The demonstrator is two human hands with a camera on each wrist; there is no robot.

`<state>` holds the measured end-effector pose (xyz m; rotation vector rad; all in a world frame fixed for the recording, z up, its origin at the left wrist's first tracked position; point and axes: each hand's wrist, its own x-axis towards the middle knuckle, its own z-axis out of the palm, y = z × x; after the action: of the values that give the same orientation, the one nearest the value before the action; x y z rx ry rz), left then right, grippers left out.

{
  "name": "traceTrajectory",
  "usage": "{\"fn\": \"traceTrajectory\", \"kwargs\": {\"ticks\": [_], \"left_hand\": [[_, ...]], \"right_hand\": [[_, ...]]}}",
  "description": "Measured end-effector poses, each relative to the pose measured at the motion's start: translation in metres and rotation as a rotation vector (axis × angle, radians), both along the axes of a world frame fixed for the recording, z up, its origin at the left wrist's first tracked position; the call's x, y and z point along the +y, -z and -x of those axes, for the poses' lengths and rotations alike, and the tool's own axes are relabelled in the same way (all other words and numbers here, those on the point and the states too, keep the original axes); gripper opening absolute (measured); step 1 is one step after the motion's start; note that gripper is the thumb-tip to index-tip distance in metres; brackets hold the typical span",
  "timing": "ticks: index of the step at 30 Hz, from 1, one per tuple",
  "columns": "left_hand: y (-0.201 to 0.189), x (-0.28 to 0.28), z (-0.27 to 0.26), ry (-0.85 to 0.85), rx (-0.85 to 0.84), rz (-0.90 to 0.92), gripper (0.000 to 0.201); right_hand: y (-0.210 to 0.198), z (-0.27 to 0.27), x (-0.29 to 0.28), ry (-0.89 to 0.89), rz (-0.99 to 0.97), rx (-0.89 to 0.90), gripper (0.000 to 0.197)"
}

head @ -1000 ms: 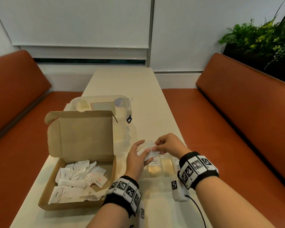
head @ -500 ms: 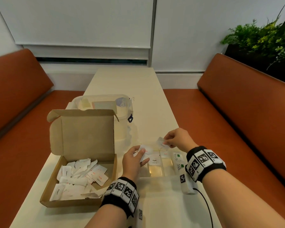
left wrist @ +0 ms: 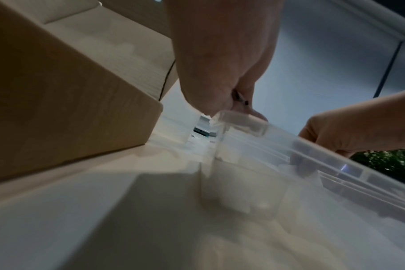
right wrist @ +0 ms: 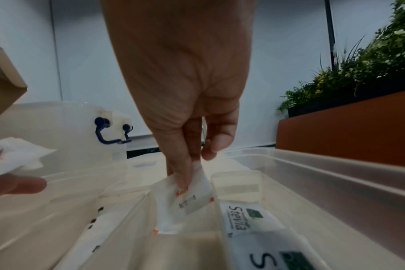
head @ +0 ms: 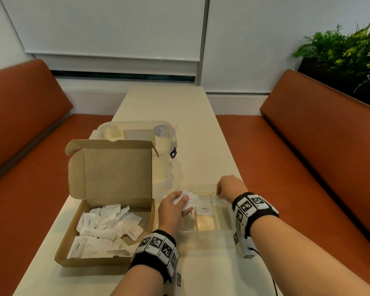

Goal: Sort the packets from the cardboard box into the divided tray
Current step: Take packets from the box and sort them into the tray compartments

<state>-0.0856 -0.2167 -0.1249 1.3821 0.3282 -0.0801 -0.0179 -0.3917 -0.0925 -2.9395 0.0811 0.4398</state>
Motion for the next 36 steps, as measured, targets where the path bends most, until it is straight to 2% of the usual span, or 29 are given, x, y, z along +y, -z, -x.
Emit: {"fn": "traceTrajectory", "kwargs": {"ticks": [16, 20, 24, 27, 29, 32, 36], "left_hand": [[0.003, 0.004, -0.003, 0.064, 0.021, -0.005, 0.024], [0.004, 0.003, -0.003, 0.055, 0.018, -0.017, 0.031], [0.004, 0.003, -0.004, 0.054, 0.006, -0.011, 0.026], [0.004, 0.003, -0.005, 0.055, -0.003, -0.003, 0.021], [0.005, 0.003, -0.006, 0.051, -0.005, 0.011, 0.017], [0.006, 0.001, -0.008, 0.044, -0.015, 0.042, 0.015], [0.009, -0.005, -0.011, 0.063, -0.025, 0.057, 0.021]], "right_hand": [[0.001, -0.001, 0.008, -0.088, 0.113, 0.014, 0.025], [-0.003, 0.001, 0.009, -0.081, 0.100, 0.034, 0.030], [-0.005, 0.005, 0.008, -0.066, 0.048, 0.045, 0.029], [-0.005, 0.006, 0.009, -0.063, -0.077, -0.035, 0.021], [-0.005, 0.008, 0.014, -0.047, -0.259, -0.108, 0.012], [-0.010, 0.015, 0.023, -0.024, -0.575, -0.054, 0.012], [-0.013, 0.021, 0.028, -0.014, -0.705, -0.010, 0.013]]}}
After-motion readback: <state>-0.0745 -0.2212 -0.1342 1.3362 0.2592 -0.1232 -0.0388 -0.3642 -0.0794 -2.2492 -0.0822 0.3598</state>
